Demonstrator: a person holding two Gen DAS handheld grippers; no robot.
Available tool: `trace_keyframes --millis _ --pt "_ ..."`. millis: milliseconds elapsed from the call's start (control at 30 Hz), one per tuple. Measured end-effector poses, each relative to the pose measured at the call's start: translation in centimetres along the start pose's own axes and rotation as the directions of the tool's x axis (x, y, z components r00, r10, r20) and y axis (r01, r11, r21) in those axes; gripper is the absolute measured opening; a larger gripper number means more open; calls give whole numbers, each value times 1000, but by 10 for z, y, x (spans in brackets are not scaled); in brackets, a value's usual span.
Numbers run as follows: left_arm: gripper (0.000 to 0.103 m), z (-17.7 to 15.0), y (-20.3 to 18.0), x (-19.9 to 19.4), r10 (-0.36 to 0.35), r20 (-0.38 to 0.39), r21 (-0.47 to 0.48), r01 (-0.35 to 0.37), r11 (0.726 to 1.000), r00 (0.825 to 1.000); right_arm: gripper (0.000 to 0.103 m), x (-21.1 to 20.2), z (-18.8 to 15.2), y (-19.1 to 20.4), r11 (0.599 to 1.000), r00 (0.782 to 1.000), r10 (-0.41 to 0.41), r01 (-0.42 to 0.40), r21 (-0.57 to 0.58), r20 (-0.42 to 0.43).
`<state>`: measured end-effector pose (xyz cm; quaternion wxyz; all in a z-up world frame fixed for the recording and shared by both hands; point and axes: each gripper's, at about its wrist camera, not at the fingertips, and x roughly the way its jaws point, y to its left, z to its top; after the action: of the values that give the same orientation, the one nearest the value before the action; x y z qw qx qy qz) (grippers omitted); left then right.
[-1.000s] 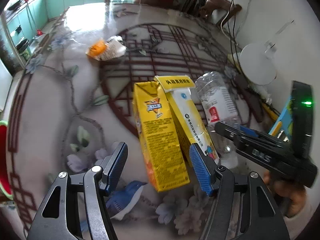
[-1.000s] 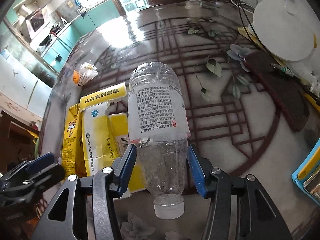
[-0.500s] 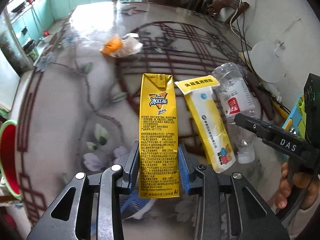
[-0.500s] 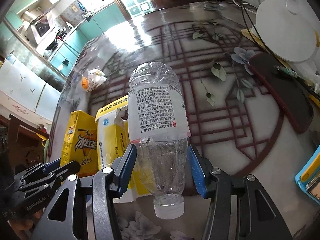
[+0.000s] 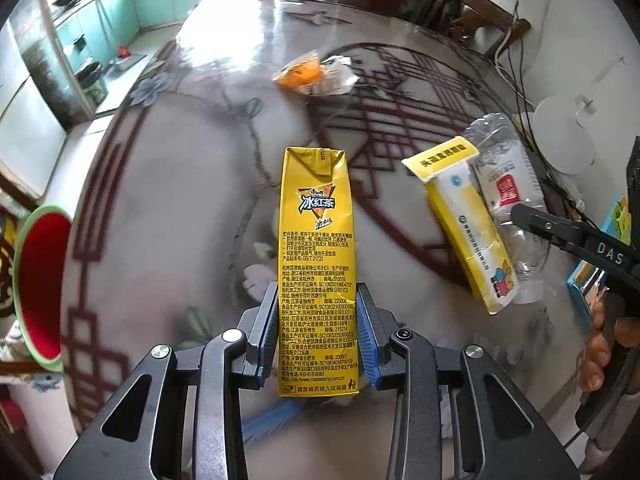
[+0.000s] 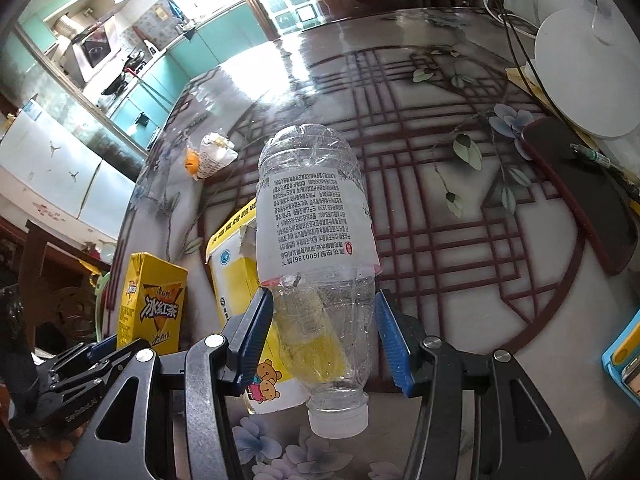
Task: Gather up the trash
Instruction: 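Carry the yellow carton and the plastic bottle over the red bucket with both grippers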
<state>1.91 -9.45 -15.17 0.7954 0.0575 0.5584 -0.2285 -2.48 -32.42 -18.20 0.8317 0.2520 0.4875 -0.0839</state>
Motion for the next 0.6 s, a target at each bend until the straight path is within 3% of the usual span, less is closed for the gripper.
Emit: trace_keyframes --millis 200,600 --pt "34 -5 11 -5 7 5 -26 -7 1000 1000 51 -18 4 21 992 995 -78 84 -96 63" --pt "34 -12 22 -12 15 14 -38 -15 999 1000 51 -34 4 46 983 992 -75 90 -157 103"
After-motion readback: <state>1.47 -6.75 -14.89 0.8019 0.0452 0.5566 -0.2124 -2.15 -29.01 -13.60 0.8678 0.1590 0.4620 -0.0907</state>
